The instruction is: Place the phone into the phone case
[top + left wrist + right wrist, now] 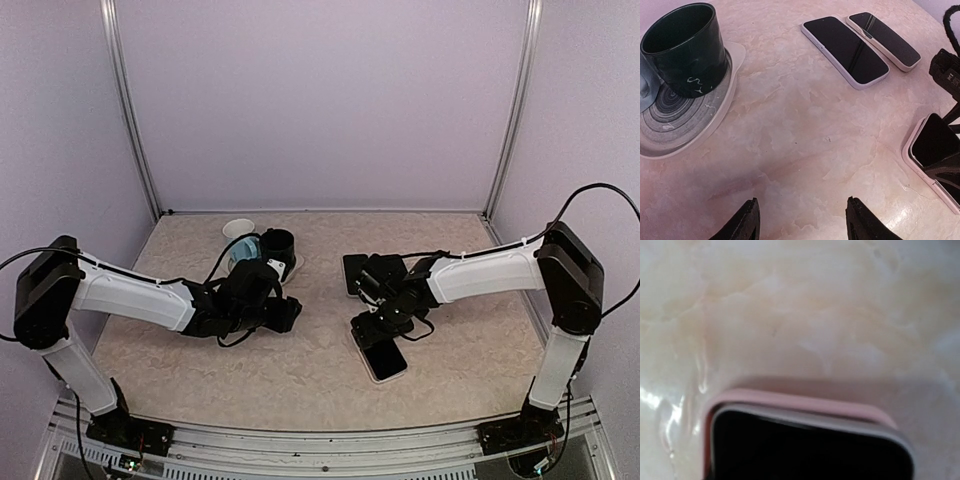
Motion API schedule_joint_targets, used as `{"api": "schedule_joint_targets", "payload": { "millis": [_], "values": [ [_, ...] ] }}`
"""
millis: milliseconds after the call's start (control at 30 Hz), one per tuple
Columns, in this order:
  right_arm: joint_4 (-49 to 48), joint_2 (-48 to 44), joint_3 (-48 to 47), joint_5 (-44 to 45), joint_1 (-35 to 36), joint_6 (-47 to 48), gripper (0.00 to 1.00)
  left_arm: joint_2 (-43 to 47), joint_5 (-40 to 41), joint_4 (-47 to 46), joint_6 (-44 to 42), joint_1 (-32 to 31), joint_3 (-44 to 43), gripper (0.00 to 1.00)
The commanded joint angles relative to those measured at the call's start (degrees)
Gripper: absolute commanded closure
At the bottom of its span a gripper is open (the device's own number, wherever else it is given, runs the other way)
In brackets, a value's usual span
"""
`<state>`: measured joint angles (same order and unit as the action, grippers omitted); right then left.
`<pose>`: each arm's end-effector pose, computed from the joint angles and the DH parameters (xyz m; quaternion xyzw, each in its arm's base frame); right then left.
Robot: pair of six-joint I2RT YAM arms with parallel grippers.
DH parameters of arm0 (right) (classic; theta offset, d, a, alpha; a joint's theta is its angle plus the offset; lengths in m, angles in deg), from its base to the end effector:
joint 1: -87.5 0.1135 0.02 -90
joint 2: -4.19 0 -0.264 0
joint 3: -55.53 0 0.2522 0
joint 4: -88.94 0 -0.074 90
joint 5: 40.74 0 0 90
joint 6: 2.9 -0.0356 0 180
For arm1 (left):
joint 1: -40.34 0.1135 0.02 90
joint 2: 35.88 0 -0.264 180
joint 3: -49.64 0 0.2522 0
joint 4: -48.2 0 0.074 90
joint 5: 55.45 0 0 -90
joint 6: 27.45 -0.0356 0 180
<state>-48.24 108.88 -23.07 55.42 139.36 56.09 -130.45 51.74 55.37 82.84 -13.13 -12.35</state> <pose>0.2209 0.2751 0.1559 -0.1680 0.9673 0.0813 0.1720 0.2088 -0.2642 0.1718 0.1948 0.8761 -0.1437 0.4170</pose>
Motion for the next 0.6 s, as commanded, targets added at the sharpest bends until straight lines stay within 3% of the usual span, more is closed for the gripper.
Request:
{"api": "schedule_joint_targets", "payload": {
  "millis": [0,167,367,500,567],
  "values": [
    [0.21,-1.16,1.12,-2.42,0.53,0.03,0.21,-0.52,0.04,-0.09,-0.69,0.30,-1.50,0.41],
    [0.82,-1.18,0.58,-3.84,0.53,0.03,0.10,-0.93,-1.62,-0.07,-0.54,0.24,-1.46,0.42],
    [4.88,-10.59,1.23,-5.62,-2.25,2.07,0.11,-1.78,-6.54,-1.49,-7.14,-3.38,-1.87,0.46],
    [4.72,-15.97,6.48,-15.91,-7.35,3.41,0.23,-4.30,-9.84,-1.85,-12.78,-7.85,-4.16,0.48],
    [4.82,-17.03,10.05,-16.69,-8.53,3.50,0.36,-6.07,-11.17,-1.28,-13.68,-9.34,-6.35,0.53]
  ]
}}
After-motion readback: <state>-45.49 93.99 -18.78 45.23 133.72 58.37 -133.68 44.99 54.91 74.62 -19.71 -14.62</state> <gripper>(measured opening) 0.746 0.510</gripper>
